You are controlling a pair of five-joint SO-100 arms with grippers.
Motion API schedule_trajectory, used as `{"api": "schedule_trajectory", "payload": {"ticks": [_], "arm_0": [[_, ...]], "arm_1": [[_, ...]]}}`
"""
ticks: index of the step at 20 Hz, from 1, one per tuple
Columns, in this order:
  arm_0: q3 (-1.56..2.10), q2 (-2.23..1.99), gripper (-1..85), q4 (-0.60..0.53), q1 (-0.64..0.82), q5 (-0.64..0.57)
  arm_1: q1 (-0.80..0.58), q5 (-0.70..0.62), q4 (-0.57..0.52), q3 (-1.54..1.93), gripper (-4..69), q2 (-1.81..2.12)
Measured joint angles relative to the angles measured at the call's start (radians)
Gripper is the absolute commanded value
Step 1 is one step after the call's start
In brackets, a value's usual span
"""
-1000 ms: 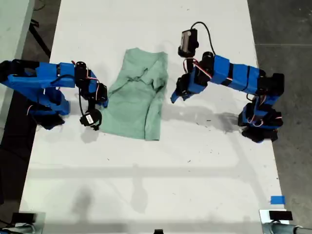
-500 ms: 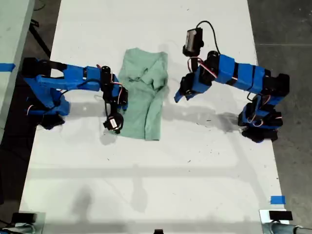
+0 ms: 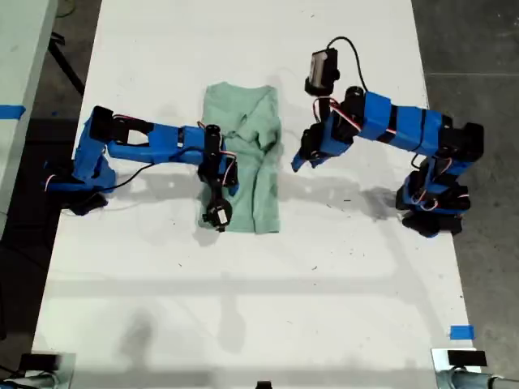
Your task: Fold t-shirt
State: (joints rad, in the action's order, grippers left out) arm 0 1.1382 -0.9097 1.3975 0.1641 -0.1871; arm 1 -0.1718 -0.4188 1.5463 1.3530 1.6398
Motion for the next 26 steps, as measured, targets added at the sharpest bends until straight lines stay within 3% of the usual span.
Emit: {"api": "schedule_trajectory", "payload": {"ticks": [8, 13, 15, 18, 21, 26], "arm_0": [[-0.002, -0.313, 28.3, 0.310, -0.017, -0.005], [0.040, -0.554, 26.8, 0.411, -0.041, -0.009], [0.098, -0.635, 26.2, 0.422, -0.077, 0.002], [0.172, -0.675, 26.9, 0.408, -0.152, 0.063], [0.201, -0.652, 27.2, 0.313, -0.229, 0.117], [0.201, -0.494, 27.7, 0.179, -0.273, 0.144]], "arm_1": [[0.000, 0.006, -0.046, 0.095, 17.4, 0.075], [0.000, 0.015, -0.052, 0.103, 17.0, 0.109], [0.012, 0.029, -0.052, 0.110, 15.3, 0.109], [0.089, 0.063, -0.069, 0.107, 25.7, 0.081], [0.172, 0.114, -0.078, 0.072, 29.4, -0.064], [0.233, 0.160, -0.091, -0.114, 29.5, -0.298]]}}
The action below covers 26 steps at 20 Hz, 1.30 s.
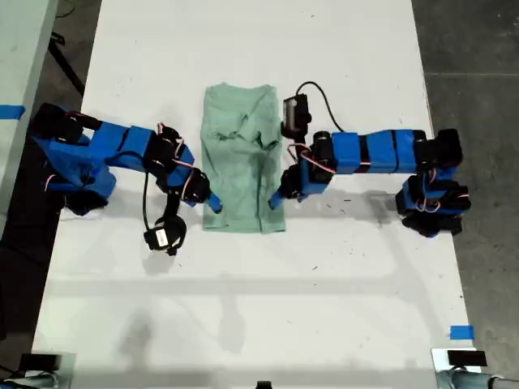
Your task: Fold t-shirt
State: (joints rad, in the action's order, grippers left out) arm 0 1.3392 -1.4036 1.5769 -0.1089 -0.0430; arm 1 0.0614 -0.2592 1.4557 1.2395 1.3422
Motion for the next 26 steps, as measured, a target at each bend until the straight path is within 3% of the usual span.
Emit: {"api": "schedule_trajectory", "payload": {"ticks": [12, 15, 18, 19, 26], "arm_0": [[0.150, 0.202, 28.1, -0.244, 0.000, 0.029], [0.147, 0.288, 22.5, -0.282, -0.002, 0.037], [0.112, 0.313, 4.7, -0.301, 0.014, 0.034], [0.106, 0.313, 1.3, -0.301, 0.020, 0.034], [0.077, 0.327, -0.1, -0.250, 0.023, 0.034]], "arm_1": [[0.046, 0.074, -0.066, -0.141, 25.7, -0.295], [0.054, 0.084, -0.107, -0.160, 22.0, -0.383], [0.057, 0.098, -0.109, -0.279, 2.6, -0.469], [0.058, 0.109, -0.126, -0.318, -0.3, -0.494], [0.069, 0.141, -0.091, -0.376, -1.2, -0.520]]}}
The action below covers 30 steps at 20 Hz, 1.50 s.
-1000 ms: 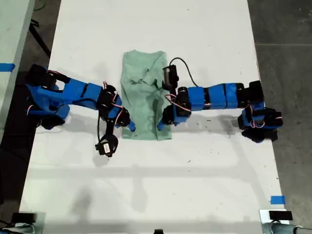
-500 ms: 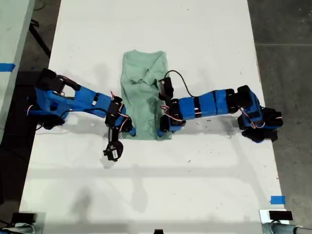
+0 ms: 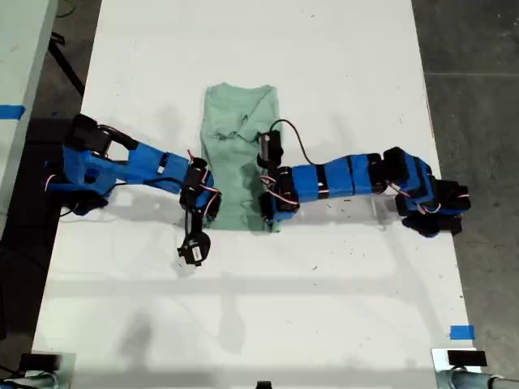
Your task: Fold t-shirt
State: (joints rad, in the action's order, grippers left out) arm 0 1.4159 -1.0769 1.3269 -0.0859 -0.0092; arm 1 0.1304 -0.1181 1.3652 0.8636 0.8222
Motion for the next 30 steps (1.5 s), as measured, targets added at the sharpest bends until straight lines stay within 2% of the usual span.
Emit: {"api": "schedule_trajectory", "payload": {"ticks": [6, 12, 15, 18, 20, 24, 30], "arm_0": [[-0.360, 0.092, -0.1, 0.241, -0.155, 0.005], [-0.420, 0.063, -0.1, 0.278, -0.264, 0.029], [-0.420, 0.023, -0.1, 0.270, -0.262, -0.040], [-0.420, -0.060, -0.1, 0.275, -0.207, -0.173], [-0.420, -0.117, -0.1, 0.278, -0.137, -0.316], [-0.420, -0.152, -0.1, 0.336, 0.077, -0.540], [-0.420, -0.149, -0.1, 0.333, 0.403, -0.744]], "arm_1": [[0.124, 0.084, 0.124, -0.078, -1.2, 0.025], [0.187, 0.118, 0.117, -0.124, -1.2, 0.060], [0.173, 0.066, 0.081, -0.124, -1.2, 0.063], [0.107, -0.044, 0.008, -0.123, -1.2, 0.092], [0.035, -0.130, -0.028, -0.123, -1.2, 0.124], [-0.115, -0.273, -0.029, -0.123, -1.2, 0.164], [-0.316, -0.465, -0.061, -0.123, -1.2, 0.164]]}}
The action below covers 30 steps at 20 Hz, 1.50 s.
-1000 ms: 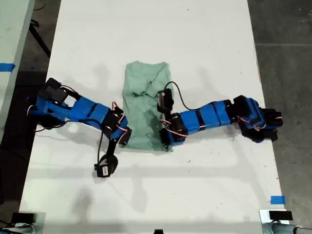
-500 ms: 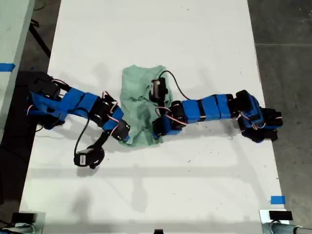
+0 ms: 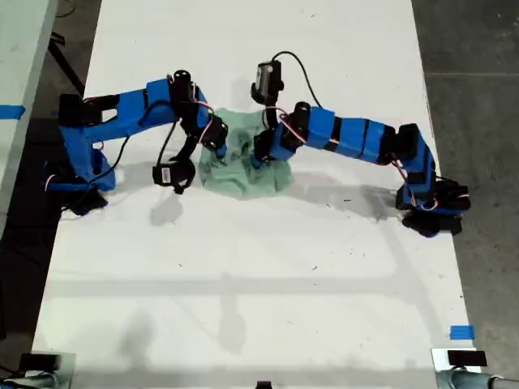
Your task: Fold t-shirt
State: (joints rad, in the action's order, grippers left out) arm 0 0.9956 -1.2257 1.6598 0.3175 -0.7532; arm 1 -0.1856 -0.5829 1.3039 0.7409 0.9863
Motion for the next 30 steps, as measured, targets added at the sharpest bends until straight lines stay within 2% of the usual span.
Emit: {"api": "schedule_trajectory", "payload": {"ticks": [5, 11, 12, 13, 14, 15, 16, 19, 27, 29, 30], "arm_0": [[0.000, 0.060, -0.1, -0.040, 0.218, -0.055], [0.000, 0.107, 0.0, -0.106, 0.284, -0.061], [0.000, 0.118, 2.9, -0.118, 0.290, -0.061], [0.000, 0.127, 16.8, -0.129, 0.299, -0.061], [0.000, 0.146, 24.3, -0.143, 0.308, -0.058], [0.000, 0.158, 25.8, -0.158, 0.321, -0.054], [0.000, 0.164, 27.5, -0.161, 0.334, -0.046], [0.000, 0.170, 28.5, -0.167, 0.385, -0.031], [0.118, -0.250, 25.2, -0.080, 0.492, -0.025], [0.265, -0.407, 19.2, -0.086, 0.491, -0.020], [0.360, -0.499, 12.2, -0.104, 0.488, -0.012]], "arm_1": [[-0.130, -0.083, -0.061, 0.000, -1.3, 0.000], [-0.216, -0.123, -0.178, 0.000, -1.6, -0.051], [-0.230, -0.124, -0.196, 0.000, -1.8, -0.071], [-0.242, -0.126, -0.207, 0.000, 4.0, -0.086], [-0.255, -0.126, -0.213, 0.000, 21.6, -0.106], [-0.267, -0.126, -0.216, 0.000, 27.1, -0.126], [-0.284, -0.126, -0.216, 0.000, 37.6, -0.140], [-0.360, -0.138, -0.187, 0.002, 29.5, -0.140], [-0.523, -0.225, 0.058, 0.044, 22.3, 0.160], [-0.541, -0.236, 0.100, 0.166, 21.5, 0.308], [-0.541, -0.239, 0.100, 0.250, 21.1, 0.388]]}}
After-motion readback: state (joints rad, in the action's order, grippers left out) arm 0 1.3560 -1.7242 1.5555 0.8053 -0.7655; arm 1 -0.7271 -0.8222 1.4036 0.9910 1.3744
